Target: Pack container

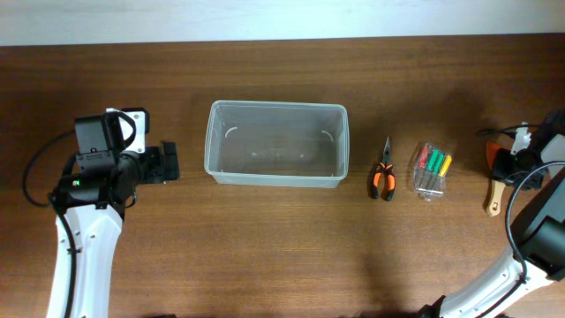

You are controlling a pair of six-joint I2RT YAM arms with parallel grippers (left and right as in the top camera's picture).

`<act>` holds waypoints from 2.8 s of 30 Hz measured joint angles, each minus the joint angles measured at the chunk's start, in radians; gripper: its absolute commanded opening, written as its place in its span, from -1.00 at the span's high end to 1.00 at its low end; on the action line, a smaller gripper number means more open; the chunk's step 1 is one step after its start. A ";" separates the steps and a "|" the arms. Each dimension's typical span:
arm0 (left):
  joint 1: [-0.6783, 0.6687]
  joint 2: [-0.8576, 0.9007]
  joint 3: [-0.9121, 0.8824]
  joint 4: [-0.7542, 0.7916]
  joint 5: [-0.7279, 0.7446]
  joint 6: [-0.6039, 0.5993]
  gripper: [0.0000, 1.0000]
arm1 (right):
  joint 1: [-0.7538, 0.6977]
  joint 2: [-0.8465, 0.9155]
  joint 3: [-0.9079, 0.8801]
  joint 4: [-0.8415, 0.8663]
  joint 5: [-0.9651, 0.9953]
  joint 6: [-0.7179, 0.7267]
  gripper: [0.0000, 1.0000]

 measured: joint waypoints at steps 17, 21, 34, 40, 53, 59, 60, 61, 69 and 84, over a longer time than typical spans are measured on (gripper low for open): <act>0.000 0.000 0.000 0.000 0.000 0.000 -0.98 | 0.001 0.005 0.018 -0.026 -0.010 0.041 0.43; 0.000 0.000 0.000 0.000 0.000 0.000 -0.98 | 0.002 0.024 0.071 -0.127 -0.035 0.063 0.47; 0.000 0.000 0.000 0.000 0.000 0.000 -0.98 | 0.138 0.057 0.679 -0.612 -0.134 0.084 0.66; 0.000 0.000 0.000 0.000 0.000 0.000 -0.98 | 0.376 0.057 0.891 -0.694 -0.153 0.085 0.91; 0.000 0.000 0.000 0.000 0.000 0.000 -0.98 | 1.007 0.058 0.937 -0.570 -0.125 -0.135 0.92; 0.000 0.000 0.000 0.000 0.000 0.000 -0.98 | 1.146 0.079 0.934 -0.562 -0.089 -0.307 0.92; 0.000 0.000 0.000 0.000 0.000 0.000 -0.98 | 1.154 0.088 0.929 -0.562 -0.086 -0.328 0.92; 0.000 0.000 0.000 0.000 0.000 0.000 -0.98 | 1.157 0.095 0.925 -0.562 -0.083 -0.346 0.92; 0.000 0.000 0.000 0.000 0.000 0.000 -0.98 | 1.136 0.228 0.855 -0.547 -0.059 -0.505 0.78; 0.000 0.000 0.000 0.000 0.000 0.000 -0.98 | 1.122 0.304 0.857 -0.501 -0.031 -0.521 -0.14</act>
